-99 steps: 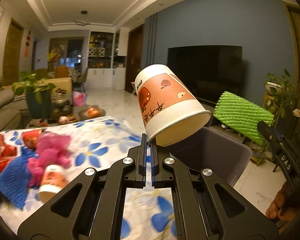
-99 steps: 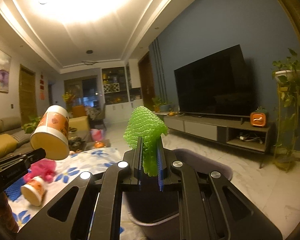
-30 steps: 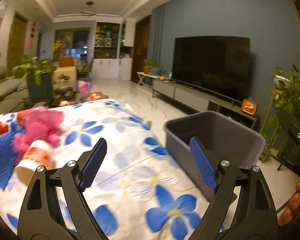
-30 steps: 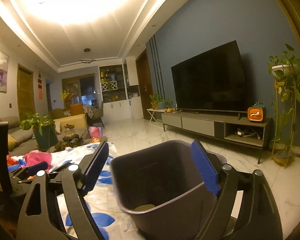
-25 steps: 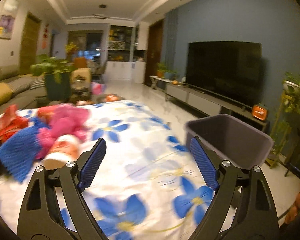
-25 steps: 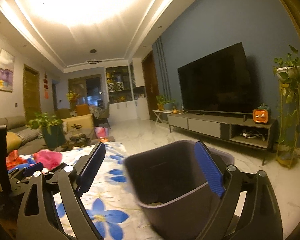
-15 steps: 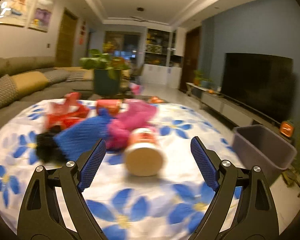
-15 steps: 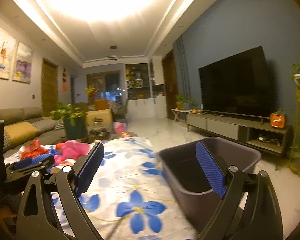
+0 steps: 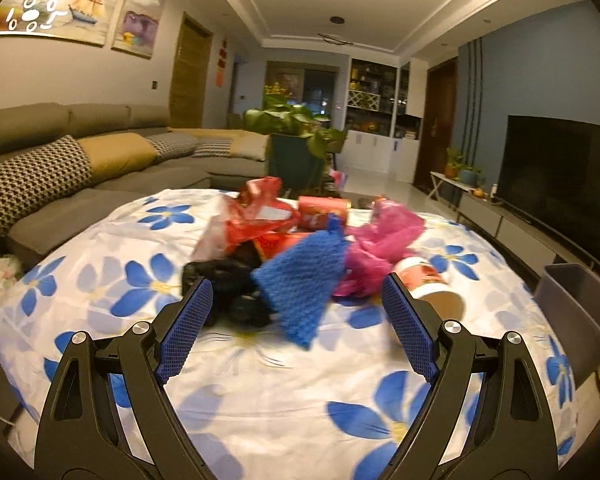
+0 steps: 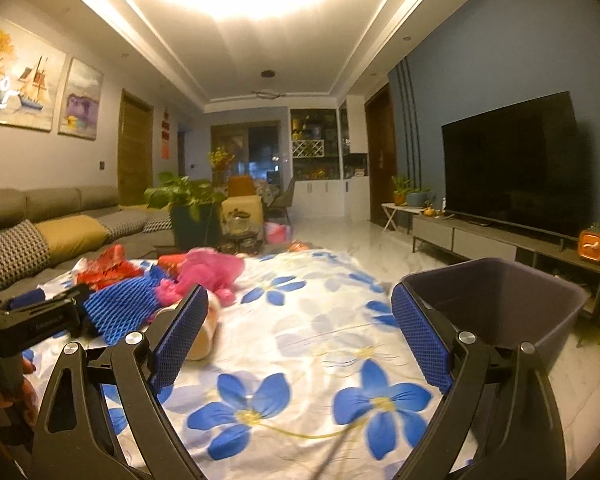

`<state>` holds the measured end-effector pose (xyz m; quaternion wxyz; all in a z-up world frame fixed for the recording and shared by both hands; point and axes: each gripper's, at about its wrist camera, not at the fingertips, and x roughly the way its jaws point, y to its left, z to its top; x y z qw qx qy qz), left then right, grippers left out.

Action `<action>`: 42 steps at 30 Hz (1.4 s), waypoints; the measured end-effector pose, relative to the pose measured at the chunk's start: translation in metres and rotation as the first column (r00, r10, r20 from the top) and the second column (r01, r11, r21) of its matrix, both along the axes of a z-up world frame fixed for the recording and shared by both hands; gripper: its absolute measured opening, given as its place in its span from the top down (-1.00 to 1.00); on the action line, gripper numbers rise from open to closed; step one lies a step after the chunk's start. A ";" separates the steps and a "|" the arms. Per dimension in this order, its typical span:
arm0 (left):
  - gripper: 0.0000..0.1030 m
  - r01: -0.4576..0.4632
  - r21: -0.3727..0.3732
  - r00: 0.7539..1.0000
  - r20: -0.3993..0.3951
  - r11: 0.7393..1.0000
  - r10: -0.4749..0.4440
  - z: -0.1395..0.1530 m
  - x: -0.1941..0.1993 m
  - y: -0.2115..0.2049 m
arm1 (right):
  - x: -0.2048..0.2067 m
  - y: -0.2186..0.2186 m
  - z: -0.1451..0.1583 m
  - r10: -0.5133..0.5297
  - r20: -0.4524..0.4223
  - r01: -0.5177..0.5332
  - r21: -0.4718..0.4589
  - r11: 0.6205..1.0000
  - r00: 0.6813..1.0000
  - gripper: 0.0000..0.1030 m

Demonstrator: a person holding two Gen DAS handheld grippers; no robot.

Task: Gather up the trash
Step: 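Move both tools back toward the trash on the bed, then grasp the white paper cup with the right tool while the left tool grasps the blue foam net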

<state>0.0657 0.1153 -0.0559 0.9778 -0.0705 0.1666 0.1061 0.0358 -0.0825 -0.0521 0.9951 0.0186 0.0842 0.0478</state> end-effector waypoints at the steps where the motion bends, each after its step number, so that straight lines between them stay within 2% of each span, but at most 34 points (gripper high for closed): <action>1: -0.65 -0.009 0.001 1.000 -0.001 1.000 0.009 -0.001 0.000 0.003 | 0.002 0.004 -0.002 0.007 -0.006 -0.007 -0.003 1.000 1.000 -0.74; 6: -0.64 -0.038 0.000 0.999 -0.001 0.999 0.038 -0.004 0.001 0.018 | 0.021 0.026 -0.015 0.053 -0.042 -0.054 -0.015 0.998 0.998 -0.72; 17: -0.64 -0.060 0.005 0.998 -0.016 0.998 0.060 -0.013 0.009 0.040 | 0.069 0.075 -0.040 0.112 -0.175 -0.129 -0.092 0.987 0.978 -0.35; 22: -0.64 -0.051 -0.006 0.999 -0.017 0.999 0.051 -0.017 0.013 0.045 | 0.087 0.093 -0.045 0.119 -0.248 -0.158 -0.145 0.977 0.961 -0.13; 24: -0.64 -0.042 -0.003 0.999 -0.022 0.999 0.042 -0.018 0.015 0.045 | 0.095 0.101 -0.049 0.122 -0.297 -0.178 -0.167 0.970 0.947 0.14; 27: -0.64 -0.017 -0.005 1.000 -0.026 1.000 0.017 -0.019 0.017 0.044 | 0.103 0.106 -0.054 0.124 -0.340 -0.193 -0.178 0.965 0.932 0.32; 31: -0.63 0.026 -0.022 0.999 -0.031 0.999 -0.027 -0.018 0.021 0.044 | 0.107 0.108 -0.055 0.130 -0.357 -0.201 -0.172 0.964 0.925 0.43; 34: -0.56 0.064 -0.057 0.997 -0.040 0.996 -0.066 -0.018 0.026 0.044 | 0.109 0.108 -0.052 0.126 -0.338 -0.196 -0.180 0.964 0.933 0.66; 36: -0.41 0.083 -0.068 0.995 -0.055 0.994 -0.086 -0.019 0.031 0.044 | 0.108 0.108 -0.052 0.125 -0.333 -0.193 -0.182 0.964 0.935 0.88; 42: -0.09 0.125 -0.060 0.987 -0.099 0.990 -0.130 -0.022 0.046 0.039 | 0.093 0.091 -0.044 0.124 -0.281 -0.168 -0.139 0.976 0.952 0.93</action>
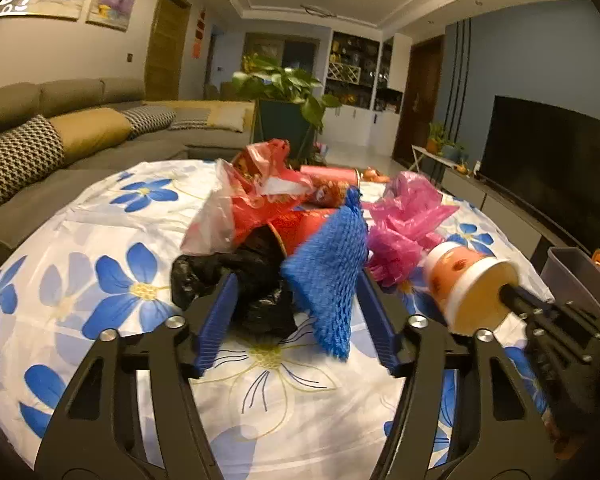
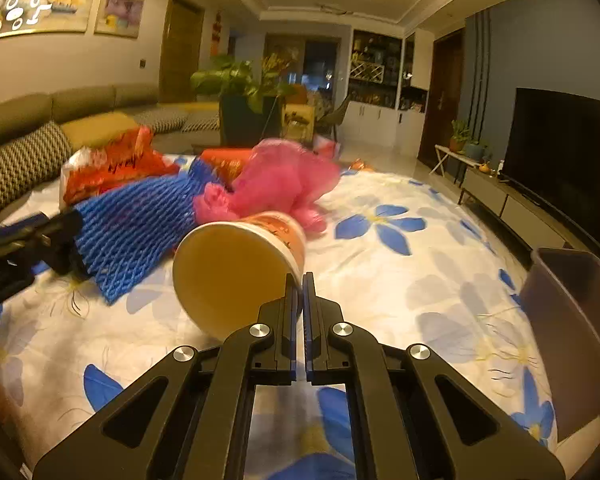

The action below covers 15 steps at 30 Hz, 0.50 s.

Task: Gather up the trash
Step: 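Grasp the white paper cup with the right tool while the left tool grasps the blue foam net, then carry the white cup and blue net over the grey bin with both tools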

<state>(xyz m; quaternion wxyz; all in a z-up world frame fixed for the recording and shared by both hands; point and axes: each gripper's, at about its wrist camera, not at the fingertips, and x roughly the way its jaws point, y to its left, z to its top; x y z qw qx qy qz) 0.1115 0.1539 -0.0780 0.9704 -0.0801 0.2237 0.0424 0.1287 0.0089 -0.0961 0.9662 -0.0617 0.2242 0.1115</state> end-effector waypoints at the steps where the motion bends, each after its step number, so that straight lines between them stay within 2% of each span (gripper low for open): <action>1: -0.06 0.010 -0.012 1.000 -0.010 1.000 -0.011 -0.001 0.003 0.000 | -0.003 -0.004 0.002 -0.005 0.003 0.005 0.009 1.000 1.000 0.93; 5: 0.20 0.041 -0.060 0.999 -0.029 0.997 -0.043 -0.004 0.010 0.001 | -0.013 -0.018 0.008 -0.022 0.019 0.021 0.034 0.999 1.000 0.93; 7: 0.28 0.050 -0.063 0.998 -0.032 0.997 -0.052 -0.005 0.013 0.000 | -0.016 -0.022 0.009 -0.026 0.021 0.026 0.044 0.999 0.999 0.93; 9: 0.54 0.065 -0.066 0.997 -0.041 0.996 -0.068 -0.006 0.016 -0.003 | -0.019 -0.027 0.010 -0.033 0.020 0.032 0.053 0.998 0.999 0.93; 11: 0.70 0.075 -0.067 0.996 -0.043 0.995 -0.078 -0.007 0.017 -0.006 | -0.021 -0.031 0.010 -0.039 0.020 0.037 0.057 0.998 0.999 0.93; 15: 0.89 0.091 -0.057 0.995 -0.032 0.994 -0.093 -0.004 0.017 -0.013 | -0.023 -0.037 0.012 -0.043 0.013 0.042 0.072 0.996 0.999 0.93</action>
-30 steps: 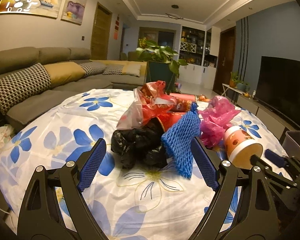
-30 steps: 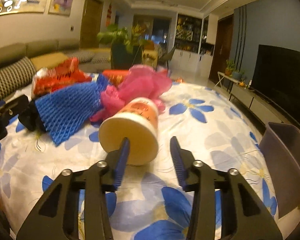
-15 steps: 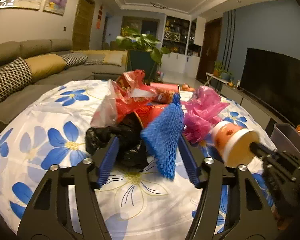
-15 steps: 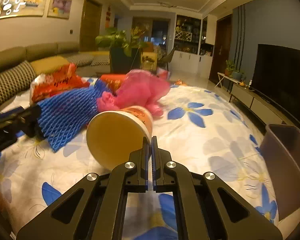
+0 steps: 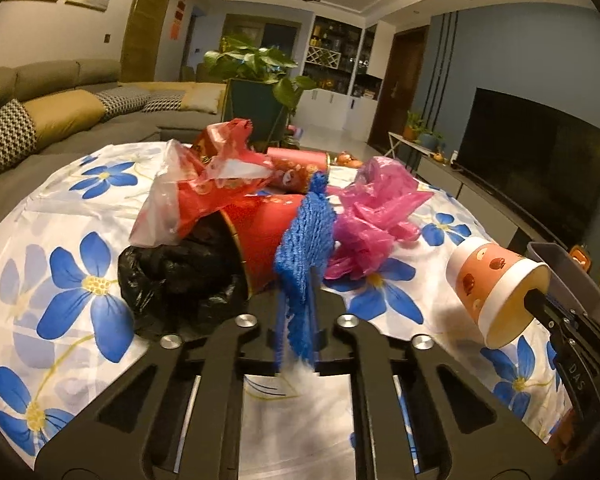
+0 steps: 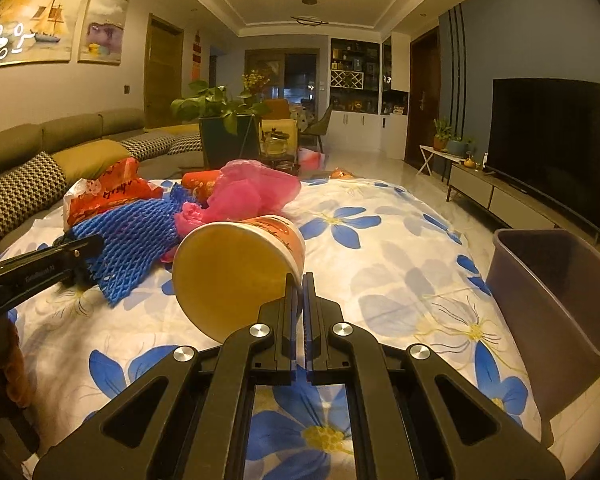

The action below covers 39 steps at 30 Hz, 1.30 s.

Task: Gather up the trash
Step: 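Carry the white cup and blue net over the grey bin with both tools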

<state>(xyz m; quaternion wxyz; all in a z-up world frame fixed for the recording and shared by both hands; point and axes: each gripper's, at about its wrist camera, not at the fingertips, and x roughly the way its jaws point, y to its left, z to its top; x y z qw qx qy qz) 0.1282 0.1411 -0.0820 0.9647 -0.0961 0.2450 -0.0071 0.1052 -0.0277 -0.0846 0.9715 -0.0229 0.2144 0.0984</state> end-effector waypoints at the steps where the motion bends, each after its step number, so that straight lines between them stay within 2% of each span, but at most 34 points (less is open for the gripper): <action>1: 0.89 0.001 0.004 1.000 0.003 1.000 -0.001 0.001 0.000 -0.002 | -0.001 -0.002 0.001 0.001 0.000 -0.001 0.005 1.000 1.000 0.93; 6: 0.90 -0.012 0.002 0.999 0.044 1.000 0.012 0.009 -0.012 -0.004 | -0.011 -0.006 0.007 -0.006 0.020 0.006 0.007 1.000 1.000 0.93; 12: 0.90 -0.032 0.002 0.990 0.136 0.999 0.031 0.034 -0.042 -0.006 | -0.022 -0.016 0.018 -0.028 0.057 0.027 0.018 0.999 0.998 0.93; 16: 0.90 -0.029 0.012 0.985 0.170 1.000 0.026 0.048 -0.055 -0.011 | -0.030 -0.021 0.026 -0.039 0.074 0.037 0.026 0.999 0.997 0.93; 28: 0.90 0.018 0.028 0.978 0.207 0.999 -0.024 0.064 -0.075 -0.033 | -0.059 -0.044 0.045 -0.092 0.133 0.088 0.040 0.995 0.987 0.93; 39: 0.90 0.113 0.064 0.967 0.222 0.992 -0.124 0.070 -0.070 -0.072 | -0.072 -0.076 0.053 -0.172 0.163 0.164 0.066 0.984 0.971 0.93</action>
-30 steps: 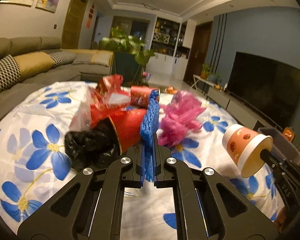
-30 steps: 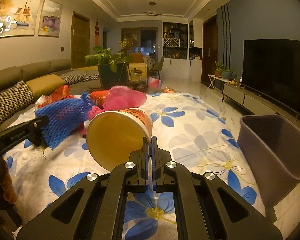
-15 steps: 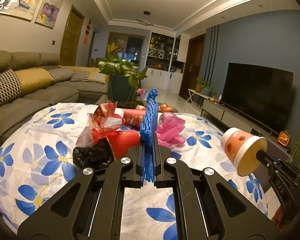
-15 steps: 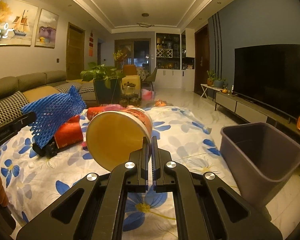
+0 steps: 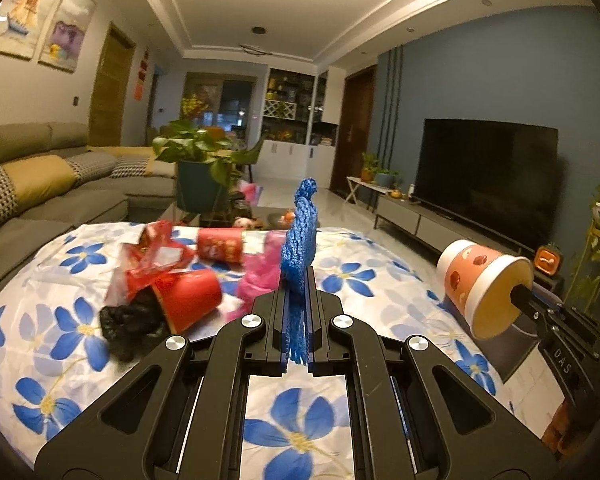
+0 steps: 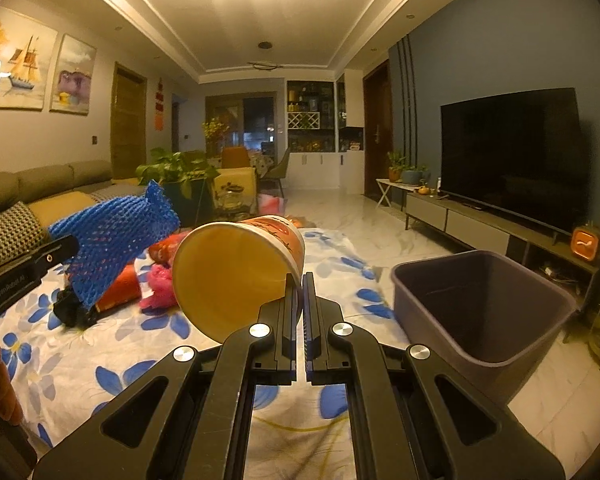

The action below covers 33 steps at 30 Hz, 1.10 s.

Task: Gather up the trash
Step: 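Carry the white cup and blue net over the grey bin with both tools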

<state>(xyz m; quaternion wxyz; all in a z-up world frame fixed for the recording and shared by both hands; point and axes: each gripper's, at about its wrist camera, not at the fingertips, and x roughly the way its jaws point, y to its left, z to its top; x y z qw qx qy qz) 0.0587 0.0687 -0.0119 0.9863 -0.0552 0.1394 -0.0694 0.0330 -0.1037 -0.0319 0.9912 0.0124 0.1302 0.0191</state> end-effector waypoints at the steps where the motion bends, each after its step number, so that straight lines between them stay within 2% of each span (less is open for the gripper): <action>1: 0.90 0.013 0.002 1.000 -0.002 1.000 -0.013 0.000 0.002 -0.006 | 0.000 -0.004 0.000 -0.009 0.002 0.009 0.003 1.000 1.000 0.93; 11: 0.90 0.151 0.029 0.988 0.020 0.988 -0.152 0.006 0.022 -0.068 | 0.002 -0.057 0.007 -0.148 0.034 0.147 0.036 0.989 0.988 0.93; 17: 0.90 0.256 0.024 0.966 0.035 0.966 -0.257 0.011 0.037 -0.113 | 0.003 -0.089 0.009 -0.236 0.056 0.234 0.046 0.971 0.970 0.93; 23: 0.90 0.361 0.031 0.931 0.053 0.932 -0.362 0.014 0.050 -0.168 | 0.005 -0.121 0.011 -0.316 0.068 0.313 0.052 0.948 0.946 0.93; 33: 0.90 0.451 0.039 0.891 0.040 0.892 -0.452 0.003 0.072 -0.224 | 0.011 -0.153 0.003 -0.384 0.059 0.380 0.068 0.922 0.921 0.93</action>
